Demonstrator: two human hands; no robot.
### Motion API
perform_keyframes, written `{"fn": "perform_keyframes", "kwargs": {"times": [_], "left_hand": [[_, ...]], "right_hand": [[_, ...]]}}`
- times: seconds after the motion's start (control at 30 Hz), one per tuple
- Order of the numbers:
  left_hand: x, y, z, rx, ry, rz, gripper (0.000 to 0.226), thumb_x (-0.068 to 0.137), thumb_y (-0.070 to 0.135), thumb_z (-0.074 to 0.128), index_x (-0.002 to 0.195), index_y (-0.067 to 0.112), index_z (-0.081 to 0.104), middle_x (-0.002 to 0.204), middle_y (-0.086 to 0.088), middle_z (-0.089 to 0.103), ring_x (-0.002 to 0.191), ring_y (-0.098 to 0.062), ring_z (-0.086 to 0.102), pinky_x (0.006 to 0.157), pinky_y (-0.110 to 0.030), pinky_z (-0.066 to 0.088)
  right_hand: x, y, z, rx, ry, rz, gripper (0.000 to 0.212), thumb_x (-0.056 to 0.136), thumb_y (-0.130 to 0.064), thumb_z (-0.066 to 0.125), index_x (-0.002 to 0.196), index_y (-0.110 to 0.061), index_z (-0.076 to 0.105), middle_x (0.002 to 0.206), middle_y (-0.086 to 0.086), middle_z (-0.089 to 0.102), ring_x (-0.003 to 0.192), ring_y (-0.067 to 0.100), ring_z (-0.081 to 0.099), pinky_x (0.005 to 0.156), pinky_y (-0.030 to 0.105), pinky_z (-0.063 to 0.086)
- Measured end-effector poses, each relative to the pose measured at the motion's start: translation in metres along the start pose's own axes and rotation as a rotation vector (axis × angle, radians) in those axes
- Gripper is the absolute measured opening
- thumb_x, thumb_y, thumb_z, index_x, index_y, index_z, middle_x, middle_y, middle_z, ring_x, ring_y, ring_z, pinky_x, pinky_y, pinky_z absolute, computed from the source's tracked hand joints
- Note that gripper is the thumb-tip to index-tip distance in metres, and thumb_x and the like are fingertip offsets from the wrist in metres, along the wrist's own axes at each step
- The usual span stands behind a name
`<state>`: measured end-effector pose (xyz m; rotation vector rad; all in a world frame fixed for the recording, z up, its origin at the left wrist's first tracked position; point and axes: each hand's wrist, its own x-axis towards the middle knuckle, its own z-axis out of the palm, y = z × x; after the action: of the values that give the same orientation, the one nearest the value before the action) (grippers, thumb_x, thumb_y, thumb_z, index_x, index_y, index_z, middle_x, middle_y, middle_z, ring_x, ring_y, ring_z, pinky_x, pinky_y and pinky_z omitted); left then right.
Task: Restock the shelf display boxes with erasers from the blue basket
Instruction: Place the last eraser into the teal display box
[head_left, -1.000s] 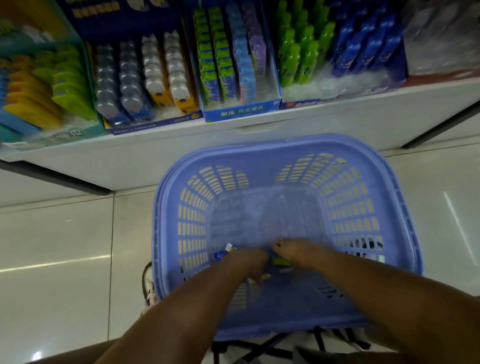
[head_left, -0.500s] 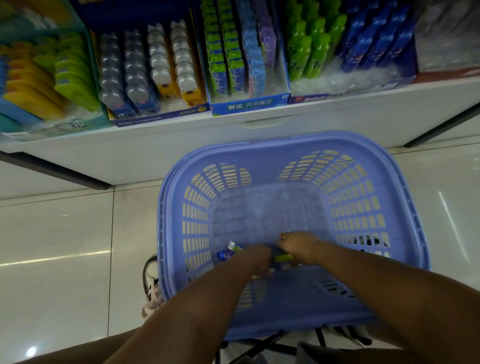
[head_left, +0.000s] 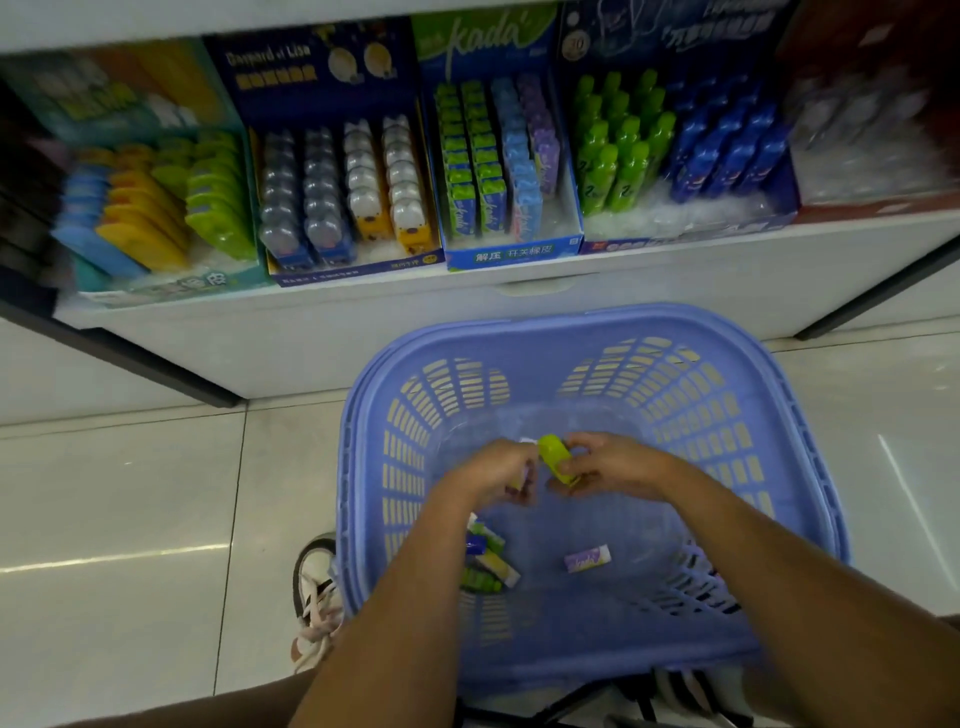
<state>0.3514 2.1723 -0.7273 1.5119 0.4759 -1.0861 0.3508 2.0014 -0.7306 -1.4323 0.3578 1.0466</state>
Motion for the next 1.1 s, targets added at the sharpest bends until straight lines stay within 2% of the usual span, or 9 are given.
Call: {"fn": "perform_keyframes", "kwargs": {"times": [0.07,0.17,0.23,0.3,0.47,0.63,0.77,0.93,1.1], "left_hand": [[-0.022,0.021,-0.011,-0.133,0.031,0.13,0.027,0.092,0.017,0.057,0.066,0.016,0.052,0.046,0.003,0.047,0.04,-0.008,0.044,0.049,-0.022,0.043],[-0.057,0.046,-0.032,-0.112,0.077,0.335,0.015,0.091,0.016,0.061,0.077,0.016,0.055,0.051,0.005,0.044,0.043,-0.005,0.041,0.048,-0.018,0.041],[-0.081,0.059,-0.047,-0.108,0.093,0.421,0.012,0.092,0.016,0.059,0.08,0.014,0.056,0.051,0.004,0.045,0.045,-0.007,0.041,0.052,-0.021,0.041],[-0.105,0.071,-0.064,-0.183,0.128,0.494,0.02,0.094,0.02,0.055,0.076,0.013,0.055,0.049,0.004,0.046,0.046,-0.009,0.042,0.052,-0.023,0.04],[-0.153,0.086,-0.116,-0.499,0.262,0.64,0.028,0.1,0.031,0.043,0.084,0.012,0.056,0.054,0.001,0.051,0.045,-0.009,0.047,0.046,-0.02,0.042],[-0.171,0.076,-0.165,-0.855,0.489,0.632,0.023,0.097,0.018,0.043,0.08,0.011,0.056,0.045,0.003,0.052,0.042,-0.011,0.048,0.041,-0.016,0.041],[-0.176,0.07,-0.193,-0.922,0.639,0.527,0.02,0.096,0.013,0.043,0.083,0.013,0.058,0.054,0.0,0.055,0.045,-0.011,0.05,0.041,-0.017,0.042],[-0.183,0.048,-0.197,-0.842,0.631,0.811,0.022,0.094,0.008,0.047,0.096,0.016,0.067,0.071,0.003,0.063,0.065,-0.009,0.06,0.06,-0.021,0.053],[-0.184,0.04,-0.204,-0.853,0.678,0.841,0.022,0.096,0.011,0.05,0.102,0.02,0.069,0.092,-0.005,0.059,0.082,-0.013,0.059,0.072,-0.023,0.055]], "right_hand": [[-0.009,-0.027,0.008,0.07,-0.002,-0.1,0.011,0.093,-0.004,0.052,0.099,-0.008,0.06,0.085,0.009,0.065,0.074,0.015,0.066,0.067,0.022,0.052],[-0.023,-0.072,0.026,-0.118,0.04,-0.303,0.011,0.088,0.002,0.057,0.091,-0.008,0.059,0.074,0.005,0.056,0.065,0.01,0.049,0.06,0.019,0.038],[-0.032,-0.103,0.043,-0.252,0.051,-0.427,0.024,0.085,0.007,0.06,0.103,-0.008,0.054,0.074,0.008,0.057,0.056,0.007,0.052,0.053,0.017,0.041],[-0.041,-0.134,0.066,-0.338,0.072,-0.561,0.036,0.085,0.007,0.061,0.114,-0.011,0.051,0.076,0.011,0.059,0.051,0.006,0.057,0.052,0.017,0.047],[-0.053,-0.209,0.133,-0.357,0.277,-0.958,0.029,0.089,-0.004,0.061,0.104,-0.028,0.054,0.093,0.006,0.063,0.067,0.016,0.064,0.066,0.026,0.056],[-0.025,-0.271,0.207,-0.659,0.401,-1.164,0.03,0.085,-0.014,0.066,0.114,-0.015,0.057,0.093,-0.003,0.059,0.078,0.019,0.063,0.075,0.036,0.055],[0.009,-0.31,0.247,-0.853,0.474,-1.187,0.033,0.083,-0.016,0.067,0.115,-0.013,0.06,0.1,0.002,0.065,0.088,0.017,0.061,0.079,0.03,0.049],[0.045,-0.339,0.262,-1.199,0.525,-0.986,0.035,0.084,-0.02,0.067,0.117,-0.016,0.058,0.117,0.005,0.063,0.108,0.024,0.058,0.089,0.032,0.047],[0.059,-0.342,0.278,-1.405,0.553,-0.871,0.025,0.086,-0.016,0.064,0.11,-0.015,0.061,0.12,0.012,0.057,0.108,0.028,0.055,0.089,0.034,0.049]]}}
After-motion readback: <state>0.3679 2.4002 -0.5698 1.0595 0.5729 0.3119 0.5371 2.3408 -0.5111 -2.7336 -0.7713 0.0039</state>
